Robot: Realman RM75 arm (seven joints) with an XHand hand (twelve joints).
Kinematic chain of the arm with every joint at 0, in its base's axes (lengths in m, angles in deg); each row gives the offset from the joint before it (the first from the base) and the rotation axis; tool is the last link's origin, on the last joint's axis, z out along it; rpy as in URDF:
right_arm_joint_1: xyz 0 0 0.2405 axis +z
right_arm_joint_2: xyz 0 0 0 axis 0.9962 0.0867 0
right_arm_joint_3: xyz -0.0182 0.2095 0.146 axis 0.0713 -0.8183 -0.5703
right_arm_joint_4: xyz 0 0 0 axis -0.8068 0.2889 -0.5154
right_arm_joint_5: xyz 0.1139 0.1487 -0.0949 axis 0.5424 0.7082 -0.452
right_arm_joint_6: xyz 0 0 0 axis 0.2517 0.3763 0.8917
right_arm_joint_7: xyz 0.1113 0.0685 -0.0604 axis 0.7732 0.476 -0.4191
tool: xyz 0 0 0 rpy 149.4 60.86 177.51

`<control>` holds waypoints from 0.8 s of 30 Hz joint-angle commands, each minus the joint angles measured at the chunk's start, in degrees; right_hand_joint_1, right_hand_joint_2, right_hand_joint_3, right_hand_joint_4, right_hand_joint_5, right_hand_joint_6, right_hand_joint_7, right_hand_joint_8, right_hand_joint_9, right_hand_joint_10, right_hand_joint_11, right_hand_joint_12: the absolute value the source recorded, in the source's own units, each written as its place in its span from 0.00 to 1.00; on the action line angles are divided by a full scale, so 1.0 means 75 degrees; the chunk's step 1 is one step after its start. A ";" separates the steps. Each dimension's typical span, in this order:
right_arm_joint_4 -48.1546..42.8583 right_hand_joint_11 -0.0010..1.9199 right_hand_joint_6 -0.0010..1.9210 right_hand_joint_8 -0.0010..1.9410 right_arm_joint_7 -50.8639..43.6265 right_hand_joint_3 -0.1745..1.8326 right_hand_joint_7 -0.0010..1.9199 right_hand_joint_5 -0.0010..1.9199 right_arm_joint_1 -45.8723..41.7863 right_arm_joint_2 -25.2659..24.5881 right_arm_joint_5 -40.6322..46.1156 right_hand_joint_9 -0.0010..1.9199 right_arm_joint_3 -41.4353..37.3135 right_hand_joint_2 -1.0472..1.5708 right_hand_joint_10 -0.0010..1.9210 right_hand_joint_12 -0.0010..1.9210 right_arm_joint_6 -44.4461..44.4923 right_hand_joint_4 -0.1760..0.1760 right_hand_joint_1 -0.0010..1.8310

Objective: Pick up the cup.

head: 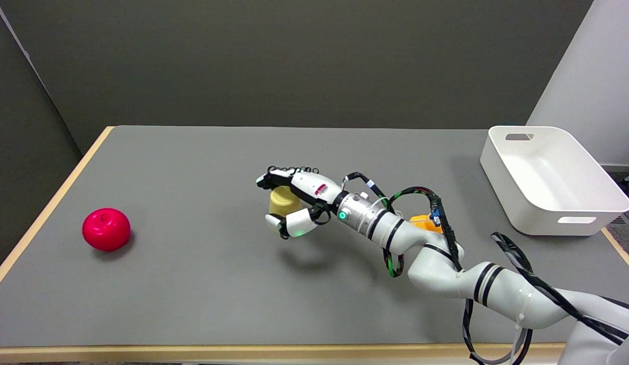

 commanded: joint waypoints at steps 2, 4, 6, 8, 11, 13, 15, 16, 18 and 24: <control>-0.0153 0.24 0.44 0.33 -0.0052 0.54 0.27 0.19 -0.0171 -0.0006 -0.0068 0.22 0.0007 0.71 0.58 0.88 0.0174 0.28 0.49; -0.0153 0.28 0.49 0.38 -0.0067 0.53 0.30 0.20 -0.0188 -0.0006 -0.0075 0.25 0.0007 0.72 0.60 0.90 0.0263 0.30 0.51; -0.0172 0.31 0.52 0.42 -0.0250 0.52 0.32 0.20 -0.0189 -0.0008 -0.0071 0.29 0.0006 0.73 0.63 0.92 0.0358 0.32 0.53; -0.0175 0.33 0.66 0.55 -0.0443 0.36 0.34 0.24 -0.0188 -0.0006 -0.0075 0.32 -0.0004 0.80 0.64 0.96 0.0451 0.37 0.57; -0.0174 0.37 0.87 0.72 -0.0650 0.16 0.37 0.30 -0.0189 -0.0005 -0.0076 0.35 -0.0004 0.87 0.67 0.99 0.0566 0.46 0.61; -0.0175 0.40 0.87 0.70 -0.0670 0.20 0.36 0.30 -0.0189 0.0005 -0.0075 0.36 -0.0004 0.85 0.80 0.96 0.0584 0.22 0.70; -0.0171 0.41 0.86 0.69 -0.0670 0.20 0.37 0.31 -0.0189 0.0005 -0.0075 0.36 -0.0003 0.85 0.83 0.94 0.0616 0.17 0.72; -0.0164 0.41 0.86 0.69 -0.0670 0.20 0.38 0.31 -0.0189 0.0005 -0.0075 0.36 -0.0003 0.84 0.83 0.94 0.0627 0.17 0.72; -0.0164 0.41 0.86 0.69 -0.0670 0.24 0.38 0.32 -0.0189 0.0009 -0.0075 0.37 -0.0003 0.83 0.83 0.95 0.0634 0.16 0.72; -0.0185 0.42 0.85 0.68 -0.0670 0.23 0.38 0.32 -0.0189 0.0031 -0.0075 0.37 -0.0051 0.83 0.83 0.95 0.0712 0.18 0.72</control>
